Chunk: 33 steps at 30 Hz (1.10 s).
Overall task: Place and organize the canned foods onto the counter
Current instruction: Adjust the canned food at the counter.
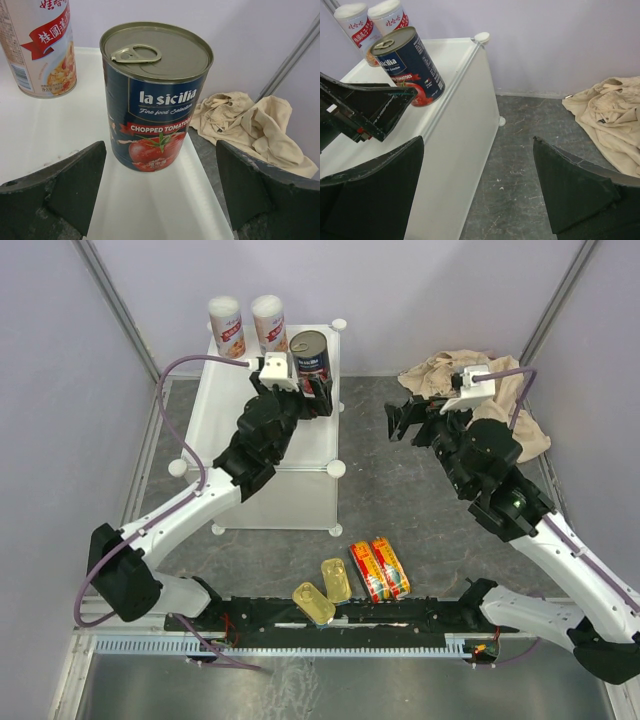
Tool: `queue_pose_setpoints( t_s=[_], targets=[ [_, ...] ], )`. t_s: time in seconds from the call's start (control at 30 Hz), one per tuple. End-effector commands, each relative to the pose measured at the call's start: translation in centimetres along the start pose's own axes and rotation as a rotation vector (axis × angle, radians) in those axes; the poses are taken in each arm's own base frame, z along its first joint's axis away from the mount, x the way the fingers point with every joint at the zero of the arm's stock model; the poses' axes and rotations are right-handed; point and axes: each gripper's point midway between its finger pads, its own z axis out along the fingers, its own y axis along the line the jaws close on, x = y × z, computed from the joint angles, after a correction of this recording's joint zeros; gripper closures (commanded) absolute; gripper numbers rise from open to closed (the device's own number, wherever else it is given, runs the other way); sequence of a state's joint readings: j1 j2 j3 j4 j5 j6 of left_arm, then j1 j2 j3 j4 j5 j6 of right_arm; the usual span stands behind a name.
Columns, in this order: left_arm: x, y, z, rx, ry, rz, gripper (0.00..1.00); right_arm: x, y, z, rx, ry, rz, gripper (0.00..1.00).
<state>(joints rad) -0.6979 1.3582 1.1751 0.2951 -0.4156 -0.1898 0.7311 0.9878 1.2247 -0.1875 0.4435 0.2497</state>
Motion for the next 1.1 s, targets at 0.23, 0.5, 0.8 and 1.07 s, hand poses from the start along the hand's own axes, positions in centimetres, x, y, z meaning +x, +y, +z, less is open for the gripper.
queue_pose_setpoints(
  t_s=[0.23, 0.5, 0.8, 1.07],
  targets=[
    [-2.9, 0.1, 2.0, -0.066, -0.1, 0.036, 0.06, -1.2, -0.8, -1.5, 0.005, -0.06, 0.041, 0.03],
    [-2.6, -0.1, 2.9, -0.07, -0.101, 0.074, 0.09, -0.8, -1.1, -1.7, 0.012, -0.056, 0.035, 0.03],
    [-2.4, 0.3, 3.6, -0.089, -0.106, 0.105, 0.13, -0.4, -1.2, -1.6, 0.018, -0.05, 0.027, 0.03],
    [-2.1, 0.4, 4.3, -0.078, -0.1, 0.115, 0.16, -0.2, -1.3, -1.5, 0.023, -0.047, 0.021, 0.03]
  ],
)
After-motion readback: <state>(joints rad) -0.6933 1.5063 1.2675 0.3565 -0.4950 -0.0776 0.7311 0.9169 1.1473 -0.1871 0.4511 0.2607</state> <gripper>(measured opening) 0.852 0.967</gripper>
